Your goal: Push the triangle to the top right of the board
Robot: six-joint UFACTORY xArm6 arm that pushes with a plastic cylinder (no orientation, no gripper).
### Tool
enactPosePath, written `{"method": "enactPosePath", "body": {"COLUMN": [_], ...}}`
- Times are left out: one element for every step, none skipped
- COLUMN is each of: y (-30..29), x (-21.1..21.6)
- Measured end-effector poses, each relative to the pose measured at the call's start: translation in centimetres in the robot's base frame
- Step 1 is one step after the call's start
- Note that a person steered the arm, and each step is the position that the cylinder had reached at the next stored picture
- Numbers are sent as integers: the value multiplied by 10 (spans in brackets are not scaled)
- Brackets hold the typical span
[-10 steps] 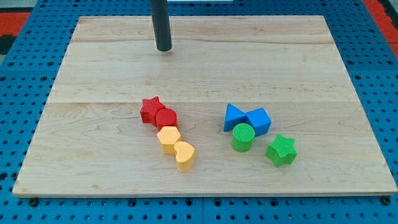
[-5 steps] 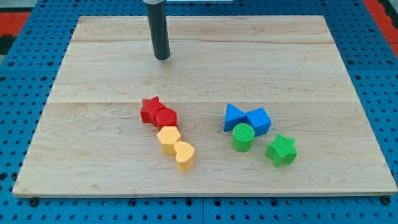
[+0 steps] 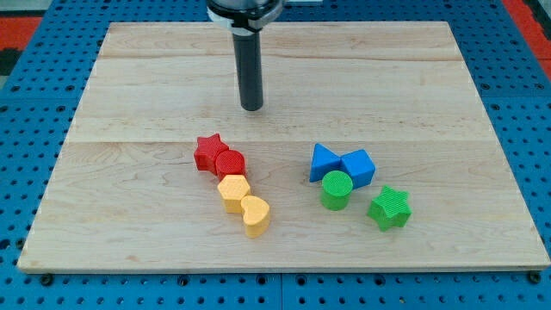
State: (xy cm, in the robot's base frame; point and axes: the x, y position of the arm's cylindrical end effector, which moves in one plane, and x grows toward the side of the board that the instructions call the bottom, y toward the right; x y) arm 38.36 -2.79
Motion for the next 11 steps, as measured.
{"method": "enactPosePath", "body": {"y": [14, 15, 23, 50, 57, 85, 116, 128, 128, 128, 148], "x": [26, 65, 96, 98, 116, 122, 122, 122, 123, 106, 78]}}
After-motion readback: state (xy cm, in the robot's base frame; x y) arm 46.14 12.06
